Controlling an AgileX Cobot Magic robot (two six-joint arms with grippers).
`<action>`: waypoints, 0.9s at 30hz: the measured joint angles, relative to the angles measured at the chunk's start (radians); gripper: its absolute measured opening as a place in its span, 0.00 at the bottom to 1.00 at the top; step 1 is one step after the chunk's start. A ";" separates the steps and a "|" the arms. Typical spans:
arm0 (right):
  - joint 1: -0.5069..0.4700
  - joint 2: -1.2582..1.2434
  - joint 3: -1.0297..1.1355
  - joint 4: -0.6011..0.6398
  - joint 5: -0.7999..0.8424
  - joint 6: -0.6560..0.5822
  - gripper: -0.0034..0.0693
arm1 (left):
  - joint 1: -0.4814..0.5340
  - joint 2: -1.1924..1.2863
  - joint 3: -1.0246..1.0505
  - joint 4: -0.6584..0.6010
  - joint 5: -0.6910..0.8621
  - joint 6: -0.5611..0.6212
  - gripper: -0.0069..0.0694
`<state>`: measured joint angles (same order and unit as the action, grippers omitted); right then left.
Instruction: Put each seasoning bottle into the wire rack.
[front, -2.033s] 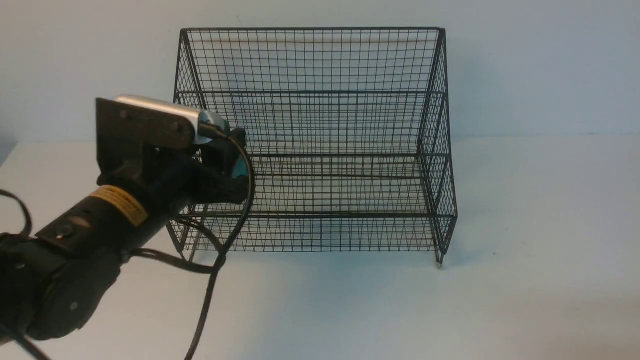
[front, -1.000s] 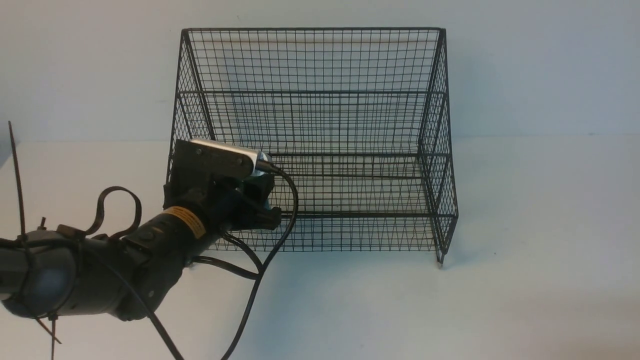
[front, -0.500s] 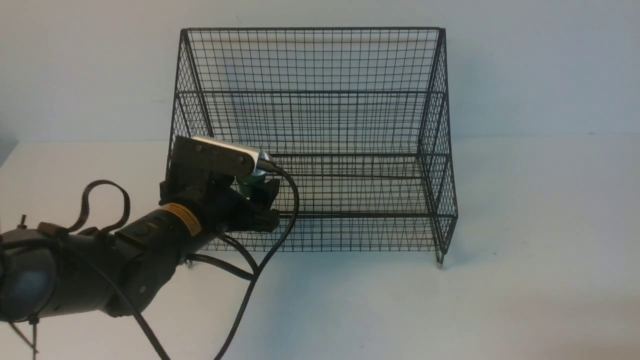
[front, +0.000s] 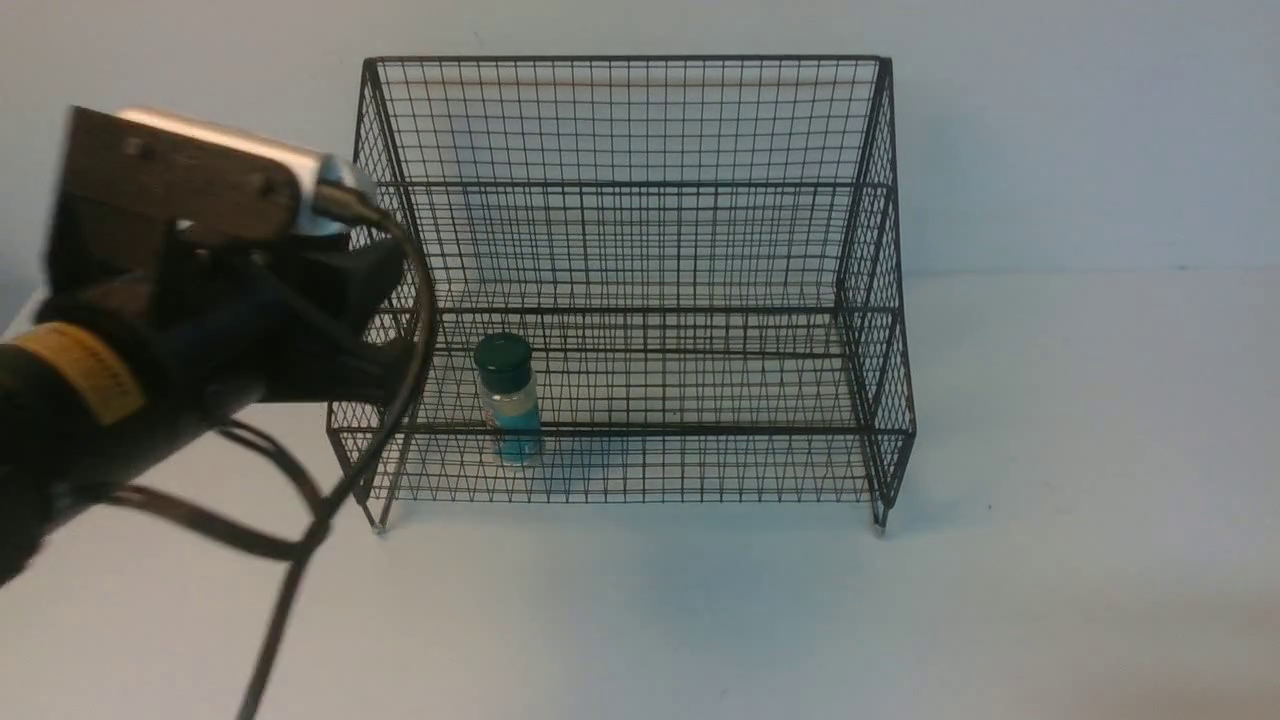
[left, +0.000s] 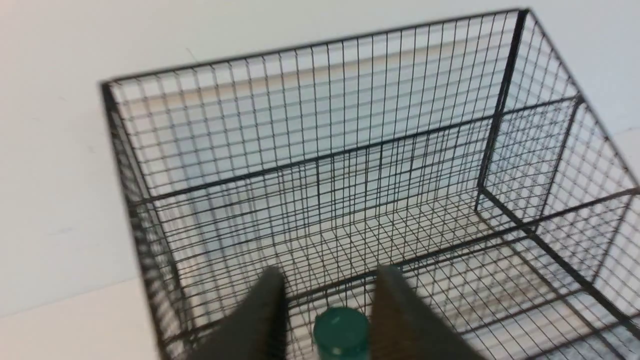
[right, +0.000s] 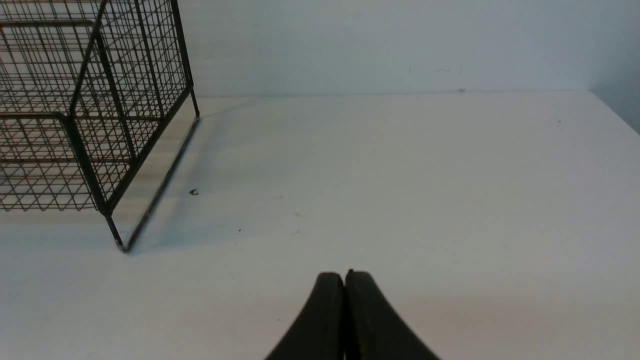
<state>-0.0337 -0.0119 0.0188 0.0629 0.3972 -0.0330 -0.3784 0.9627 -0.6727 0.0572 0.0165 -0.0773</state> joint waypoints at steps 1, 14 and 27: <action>0.000 0.000 0.000 0.000 0.000 0.000 0.02 | 0.000 -0.056 0.001 0.000 0.053 0.000 0.17; 0.000 0.000 0.000 0.000 0.000 0.000 0.02 | 0.000 -0.525 0.001 -0.005 0.399 0.000 0.08; 0.000 0.000 0.000 0.000 0.000 0.000 0.02 | 0.000 -0.674 0.002 -0.005 0.522 0.000 0.08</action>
<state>-0.0337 -0.0119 0.0188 0.0629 0.3972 -0.0330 -0.3784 0.2888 -0.6707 0.0523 0.5384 -0.0773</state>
